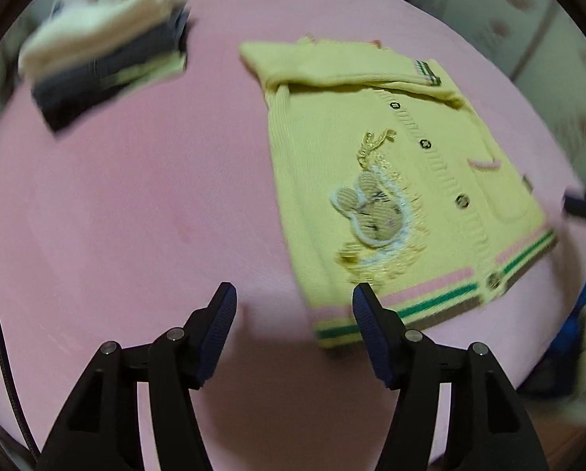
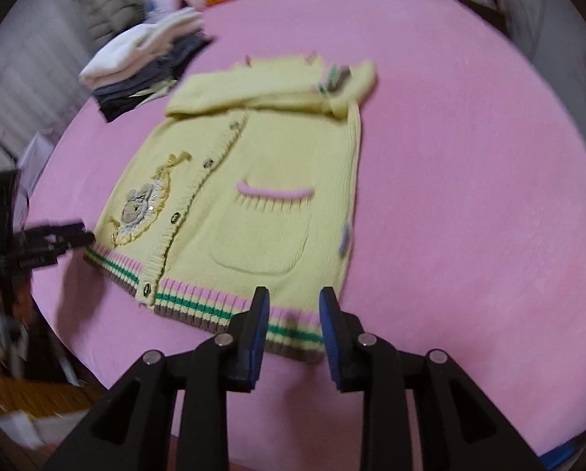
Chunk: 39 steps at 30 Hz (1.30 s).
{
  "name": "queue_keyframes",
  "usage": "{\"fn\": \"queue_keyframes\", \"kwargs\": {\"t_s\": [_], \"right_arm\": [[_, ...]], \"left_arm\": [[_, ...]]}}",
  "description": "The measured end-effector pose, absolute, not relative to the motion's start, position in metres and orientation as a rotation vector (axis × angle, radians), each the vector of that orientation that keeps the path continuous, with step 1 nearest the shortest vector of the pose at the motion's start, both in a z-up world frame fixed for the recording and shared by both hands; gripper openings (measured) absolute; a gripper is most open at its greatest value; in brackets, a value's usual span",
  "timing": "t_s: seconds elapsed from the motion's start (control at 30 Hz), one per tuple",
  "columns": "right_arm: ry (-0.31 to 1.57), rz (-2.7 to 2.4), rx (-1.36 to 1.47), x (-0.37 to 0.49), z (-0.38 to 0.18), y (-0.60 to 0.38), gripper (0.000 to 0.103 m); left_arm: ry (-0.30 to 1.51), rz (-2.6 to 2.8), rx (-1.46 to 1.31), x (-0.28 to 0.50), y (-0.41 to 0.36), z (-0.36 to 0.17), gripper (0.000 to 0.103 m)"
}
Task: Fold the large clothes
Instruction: 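Withdraw both grippers from the folded cardigan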
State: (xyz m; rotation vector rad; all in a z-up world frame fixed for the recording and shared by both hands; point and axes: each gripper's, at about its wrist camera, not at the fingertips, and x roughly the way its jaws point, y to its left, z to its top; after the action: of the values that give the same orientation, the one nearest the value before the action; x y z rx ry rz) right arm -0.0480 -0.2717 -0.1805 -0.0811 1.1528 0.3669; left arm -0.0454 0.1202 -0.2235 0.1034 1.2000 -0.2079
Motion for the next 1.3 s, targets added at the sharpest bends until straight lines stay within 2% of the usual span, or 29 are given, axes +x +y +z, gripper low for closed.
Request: {"fn": "queue_keyframes", "kwargs": {"t_s": [0.13,0.23,0.7,1.0,1.13,1.23,1.3], "right_arm": [[1.107,0.357,-0.273,-0.052,-0.182,-0.274,0.035],[1.105,0.353,-0.307,-0.052,-0.188,-0.278,0.035],[1.226,0.435,-0.073,-0.069,-0.21,-0.279,0.035],[1.215,0.446,-0.118,-0.077,-0.218,-0.272,0.035],[1.204,0.44,-0.175,-0.082,-0.223,-0.27,0.035],[1.183,0.425,-0.16,-0.08,-0.224,-0.27,0.035],[1.163,0.41,-0.144,-0.076,-0.224,-0.27,0.034]], "left_arm": [[1.162,-0.224,0.238,-0.048,0.126,-0.223,0.06],[1.141,-0.232,0.262,-0.05,0.128,-0.225,0.06],[1.188,-0.414,0.193,-0.074,0.1,-0.242,0.059],[1.18,-0.416,0.234,-0.083,0.099,-0.25,0.059],[1.179,-0.408,0.241,-0.084,0.1,-0.254,0.049],[1.172,-0.387,0.178,-0.077,0.102,-0.256,0.045],[1.169,-0.385,0.137,-0.073,0.102,-0.257,0.035]]}}
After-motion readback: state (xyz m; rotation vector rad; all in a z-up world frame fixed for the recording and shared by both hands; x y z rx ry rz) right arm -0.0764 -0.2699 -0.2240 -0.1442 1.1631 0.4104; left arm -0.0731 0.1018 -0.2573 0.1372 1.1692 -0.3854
